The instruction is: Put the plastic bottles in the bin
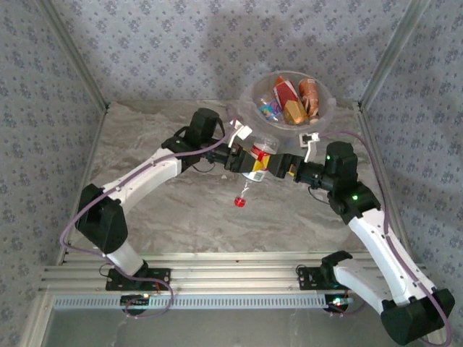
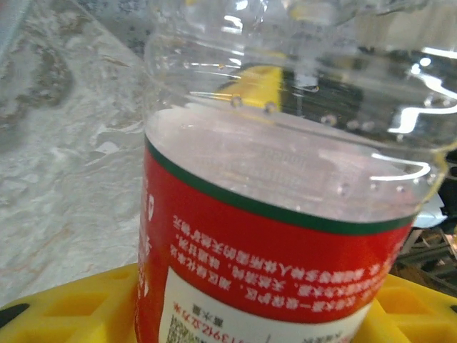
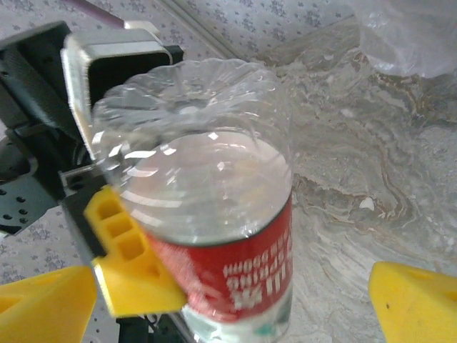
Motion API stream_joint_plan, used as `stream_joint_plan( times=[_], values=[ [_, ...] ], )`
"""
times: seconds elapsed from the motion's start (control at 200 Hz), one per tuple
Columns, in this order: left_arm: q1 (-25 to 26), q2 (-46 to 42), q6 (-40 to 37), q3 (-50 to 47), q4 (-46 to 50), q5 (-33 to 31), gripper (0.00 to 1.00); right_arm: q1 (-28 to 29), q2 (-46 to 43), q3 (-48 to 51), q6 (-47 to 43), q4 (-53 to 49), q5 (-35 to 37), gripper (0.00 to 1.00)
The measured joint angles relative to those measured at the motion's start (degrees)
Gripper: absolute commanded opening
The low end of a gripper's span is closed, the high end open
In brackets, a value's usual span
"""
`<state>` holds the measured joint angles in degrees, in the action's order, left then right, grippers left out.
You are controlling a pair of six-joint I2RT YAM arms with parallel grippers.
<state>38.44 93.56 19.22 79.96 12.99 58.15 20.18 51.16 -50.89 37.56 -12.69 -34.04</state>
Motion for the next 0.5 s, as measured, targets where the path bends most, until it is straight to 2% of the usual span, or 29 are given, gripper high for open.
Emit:
stream_joint_plan(
  times=[0.19, 0.5],
  values=[
    [1.5, 0.0, -0.2, -0.7, 0.5, 0.6, 0.61, 2.1, 3.2, -1.5, 0.0, 1.1, 1.1, 0.98],
    [3.9, 0.0, -2.2, -0.7, 2.5, -0.6, 0.65, 3.2, 4.0, -2.8, -0.9, 1.7, 4.6, 0.66]
  ],
)
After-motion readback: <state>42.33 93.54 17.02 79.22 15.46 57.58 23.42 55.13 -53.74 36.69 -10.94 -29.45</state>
